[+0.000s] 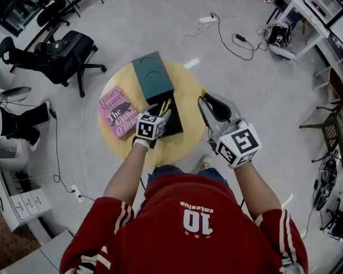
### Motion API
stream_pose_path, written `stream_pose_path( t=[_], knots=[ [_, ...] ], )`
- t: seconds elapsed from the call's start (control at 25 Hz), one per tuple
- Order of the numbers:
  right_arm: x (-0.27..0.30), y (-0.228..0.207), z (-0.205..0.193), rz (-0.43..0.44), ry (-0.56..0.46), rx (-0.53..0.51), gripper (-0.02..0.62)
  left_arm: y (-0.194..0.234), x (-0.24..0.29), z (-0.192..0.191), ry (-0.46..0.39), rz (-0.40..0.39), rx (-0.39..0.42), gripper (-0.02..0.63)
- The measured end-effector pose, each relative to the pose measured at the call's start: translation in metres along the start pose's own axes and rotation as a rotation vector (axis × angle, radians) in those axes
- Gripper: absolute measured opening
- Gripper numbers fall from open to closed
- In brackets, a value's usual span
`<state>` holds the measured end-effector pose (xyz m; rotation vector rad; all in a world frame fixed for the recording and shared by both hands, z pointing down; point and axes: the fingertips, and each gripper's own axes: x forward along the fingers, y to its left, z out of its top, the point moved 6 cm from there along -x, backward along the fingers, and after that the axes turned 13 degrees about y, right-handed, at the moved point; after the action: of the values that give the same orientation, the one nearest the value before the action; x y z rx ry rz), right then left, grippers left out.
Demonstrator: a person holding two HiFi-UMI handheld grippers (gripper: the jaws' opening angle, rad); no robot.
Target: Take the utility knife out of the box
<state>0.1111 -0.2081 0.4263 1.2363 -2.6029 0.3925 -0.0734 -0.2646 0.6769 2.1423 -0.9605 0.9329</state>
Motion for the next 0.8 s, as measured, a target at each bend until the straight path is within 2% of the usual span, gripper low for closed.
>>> stream_pose_path(
  t=[0.32,0.52,0.68,0.8],
  knots=[
    [0.000,0.004,-0.010,0.025,0.009,0.008,0.051,0.021,0.048,-0.007,0.177,0.039,-0.061,0.211],
    [-0.003,0.004,-0.017,0.046,0.031,0.005,0.051,0.025,0.065,0.000,0.277,0.083,-0.058,0.211],
    [-0.003,0.004,-0.018,0.061,0.036,0.011,0.051,0.033,0.077,0.006,0.329,0.141,-0.017,0.211],
    [-0.005,0.001,-0.019,0.066,0.038,0.018,0.051,0.024,0.085,-0.008,0.461,0.097,-0.067,0.210]
  ],
)
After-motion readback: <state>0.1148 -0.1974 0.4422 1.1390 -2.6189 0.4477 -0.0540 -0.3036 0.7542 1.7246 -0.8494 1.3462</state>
